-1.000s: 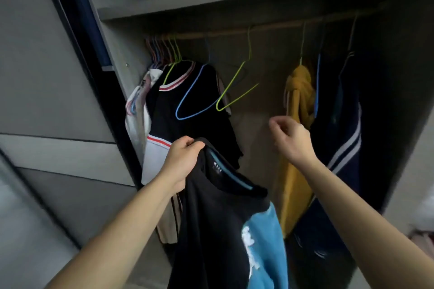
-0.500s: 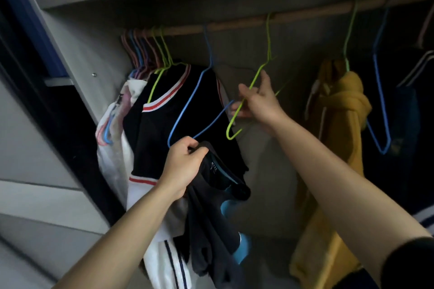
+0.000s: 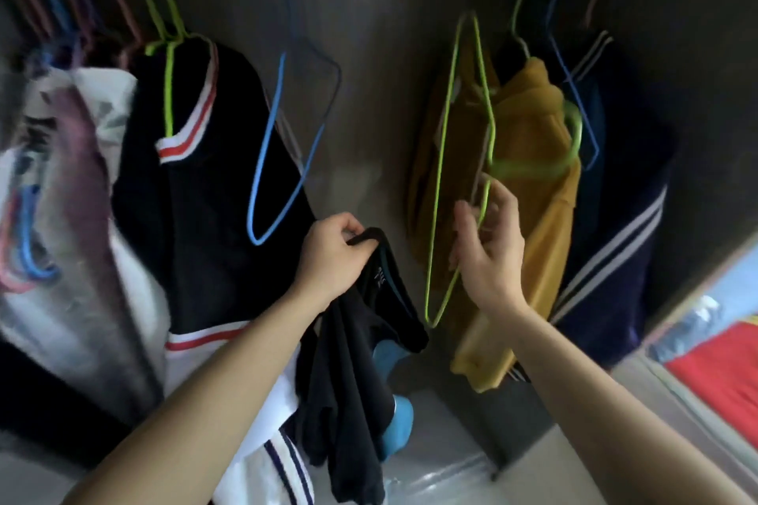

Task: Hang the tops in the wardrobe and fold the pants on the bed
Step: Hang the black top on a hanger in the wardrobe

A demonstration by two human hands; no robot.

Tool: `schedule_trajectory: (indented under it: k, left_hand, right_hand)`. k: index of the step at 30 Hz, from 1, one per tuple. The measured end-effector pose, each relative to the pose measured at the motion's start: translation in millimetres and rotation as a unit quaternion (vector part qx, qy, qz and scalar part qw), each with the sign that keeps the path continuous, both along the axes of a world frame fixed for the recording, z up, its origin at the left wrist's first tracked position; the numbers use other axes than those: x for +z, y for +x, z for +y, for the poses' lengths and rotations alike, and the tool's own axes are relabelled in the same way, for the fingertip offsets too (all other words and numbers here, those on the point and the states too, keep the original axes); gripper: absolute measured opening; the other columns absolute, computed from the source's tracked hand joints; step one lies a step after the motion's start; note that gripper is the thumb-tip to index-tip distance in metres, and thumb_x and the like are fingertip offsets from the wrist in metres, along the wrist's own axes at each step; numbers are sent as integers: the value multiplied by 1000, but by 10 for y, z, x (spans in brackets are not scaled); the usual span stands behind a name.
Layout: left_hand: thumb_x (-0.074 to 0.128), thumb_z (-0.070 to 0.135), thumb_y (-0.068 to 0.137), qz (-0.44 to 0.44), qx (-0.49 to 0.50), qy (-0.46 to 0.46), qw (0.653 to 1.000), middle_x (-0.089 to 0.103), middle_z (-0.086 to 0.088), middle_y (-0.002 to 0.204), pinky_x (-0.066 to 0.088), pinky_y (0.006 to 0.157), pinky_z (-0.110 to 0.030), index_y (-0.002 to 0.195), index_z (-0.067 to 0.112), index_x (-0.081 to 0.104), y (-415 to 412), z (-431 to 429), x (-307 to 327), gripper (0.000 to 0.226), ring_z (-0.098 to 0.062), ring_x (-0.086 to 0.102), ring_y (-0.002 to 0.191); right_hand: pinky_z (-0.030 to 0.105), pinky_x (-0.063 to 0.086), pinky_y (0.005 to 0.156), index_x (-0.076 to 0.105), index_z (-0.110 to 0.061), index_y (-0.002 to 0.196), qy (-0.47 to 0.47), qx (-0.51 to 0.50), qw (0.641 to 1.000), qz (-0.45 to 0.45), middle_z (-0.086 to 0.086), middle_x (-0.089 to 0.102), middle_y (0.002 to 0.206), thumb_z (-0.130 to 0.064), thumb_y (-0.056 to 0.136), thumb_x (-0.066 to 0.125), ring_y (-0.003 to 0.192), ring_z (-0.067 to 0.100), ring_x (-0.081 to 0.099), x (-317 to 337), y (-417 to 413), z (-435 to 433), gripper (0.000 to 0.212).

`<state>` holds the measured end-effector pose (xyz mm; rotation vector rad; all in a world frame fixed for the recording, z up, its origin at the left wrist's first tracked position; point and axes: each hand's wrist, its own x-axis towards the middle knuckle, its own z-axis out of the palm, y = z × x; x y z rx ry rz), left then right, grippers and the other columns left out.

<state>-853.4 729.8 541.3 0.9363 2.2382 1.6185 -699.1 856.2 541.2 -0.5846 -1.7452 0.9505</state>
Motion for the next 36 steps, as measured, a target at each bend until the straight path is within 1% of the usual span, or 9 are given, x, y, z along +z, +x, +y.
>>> schedule_trajectory:
  k: [2,5,8,12,17,21,27,32,36]
  left_hand:
    - [74,18,80,2,-37,-15,999,67,2,67,50,64,-32,70,17,59,72,102,-166,18,-13,62,63]
    - [74,19,78,19,-56,-37,998,68,2,69,51,68,-33,71,16,59,242,265,-370,16,-20,64,70]
    - [74,21,79,35,-69,-46,996,69,5,72,46,67,-19,73,18,59,460,392,-482,17,-16,64,71]
    - [75,18,81,106,-73,-81,988,66,4,79,50,68,-31,80,17,61,762,553,-522,14,-17,62,76]
    - [73,16,84,114,-47,-107,987,72,-6,93,49,74,-32,95,11,71,1175,785,-554,13,-26,66,86]
    - [73,17,85,136,-118,-96,979,76,-9,93,49,73,-28,98,10,78,1956,869,-481,16,-25,69,87]
    - [72,22,85,185,-297,-74,934,76,13,89,55,78,-27,94,29,80,2879,660,-406,14,-6,69,86]
    - [52,50,88,458,-276,-49,843,55,-1,100,44,83,-36,93,21,70,2893,691,-311,35,-22,52,98]
    - [28,57,100,482,-341,-33,807,51,6,76,41,72,-38,81,19,50,2965,852,-277,48,-23,53,73]
  right_hand:
    - [49,56,61,42,-31,139,-16,-61,998,-6,9,65,92,-44,103,44,69,23,62,-244,221,-55,38]
    - [41,55,82,50,-30,137,1,-121,991,-53,-11,63,94,-48,103,40,87,6,58,-431,655,-162,40]
    - [26,52,67,56,-17,135,12,-119,988,-99,-7,65,80,-30,103,48,72,9,62,-517,1170,-285,35]
    - [16,45,58,67,-25,114,60,-116,980,-150,-14,62,71,-25,99,53,59,8,55,-503,1853,-395,21]
    - [15,43,60,71,-26,107,22,-45,968,-245,-20,60,65,-32,101,53,60,2,57,-587,2639,-476,20]
    - [15,41,60,72,-24,94,-13,-35,960,-279,-18,58,58,-39,98,55,61,5,59,-695,3043,-469,22]
    - [11,39,63,76,-21,94,-43,-36,967,-250,-22,60,65,-30,96,61,64,-6,58,-773,3184,-268,17]
    - [14,39,62,77,-14,87,-117,-18,984,-132,-24,60,57,-17,95,64,59,-1,57,-602,3413,-230,16]
    - [9,38,53,76,-6,99,-145,13,985,-94,-20,57,51,-11,96,63,48,-1,54,-458,3615,-257,14]
